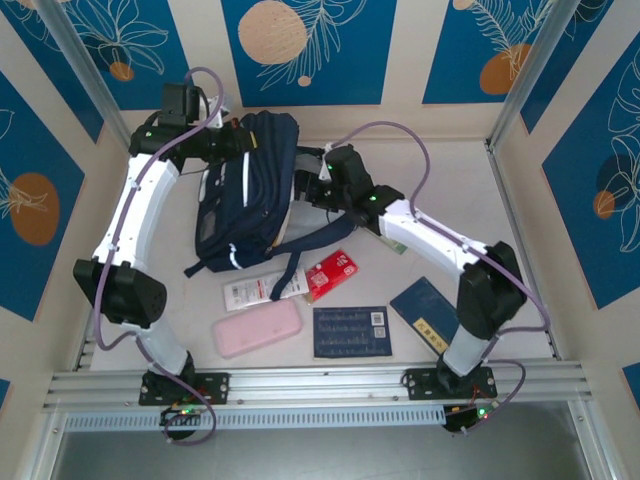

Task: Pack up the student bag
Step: Close the student bag at the top-center of the table.

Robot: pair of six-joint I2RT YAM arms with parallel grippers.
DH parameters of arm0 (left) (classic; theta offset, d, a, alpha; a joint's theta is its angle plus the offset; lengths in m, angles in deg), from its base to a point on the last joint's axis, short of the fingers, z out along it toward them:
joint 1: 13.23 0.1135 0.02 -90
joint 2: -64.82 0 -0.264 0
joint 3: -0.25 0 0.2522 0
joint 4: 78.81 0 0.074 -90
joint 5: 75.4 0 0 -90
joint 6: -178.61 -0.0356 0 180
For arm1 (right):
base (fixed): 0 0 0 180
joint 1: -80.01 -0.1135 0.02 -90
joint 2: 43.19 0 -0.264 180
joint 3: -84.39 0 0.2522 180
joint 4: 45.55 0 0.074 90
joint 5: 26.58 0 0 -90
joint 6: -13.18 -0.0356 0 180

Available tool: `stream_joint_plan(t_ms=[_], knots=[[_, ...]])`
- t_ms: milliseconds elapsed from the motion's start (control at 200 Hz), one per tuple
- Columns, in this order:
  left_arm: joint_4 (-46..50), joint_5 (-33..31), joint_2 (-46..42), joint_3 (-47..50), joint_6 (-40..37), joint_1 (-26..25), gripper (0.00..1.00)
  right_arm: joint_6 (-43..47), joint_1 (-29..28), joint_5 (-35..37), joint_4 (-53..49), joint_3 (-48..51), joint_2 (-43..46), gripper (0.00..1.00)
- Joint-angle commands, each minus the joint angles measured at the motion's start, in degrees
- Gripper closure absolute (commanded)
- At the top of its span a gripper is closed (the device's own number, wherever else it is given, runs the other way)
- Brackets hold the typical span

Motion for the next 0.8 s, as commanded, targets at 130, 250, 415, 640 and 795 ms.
stream_joint_plan(t_ms=[130,250,415,640,795], knots=[[-6.97,-5.01,3.27,-3.24,-1.70,0.42,1.00,6.39,-1.33,13.55,-12.42,10.60,15.00,0.18],[-6.39,-5.42,6.88,-0.92,-3.11,-1.96,0.92,7.95,-3.44,17.74,-18.29,16.54,21.71,0.19],[-7.06,-4.78,8.20,3.64,-1.77,-3.60,0.64,7.02,-4.64,13.44,-26.18,25.20,30.38,0.28],[-12.35,-6.31,-5.65,17.09,-1.23,-9.24,0.37,2.71,-7.80,5.37,-33.49,33.83,37.43,0.75],[-14.63,-9.16,-14.35,29.31,-1.84,-16.94,0.36,-3.82,-11.36,4.94,-37.78,38.26,36.62,1.00]])
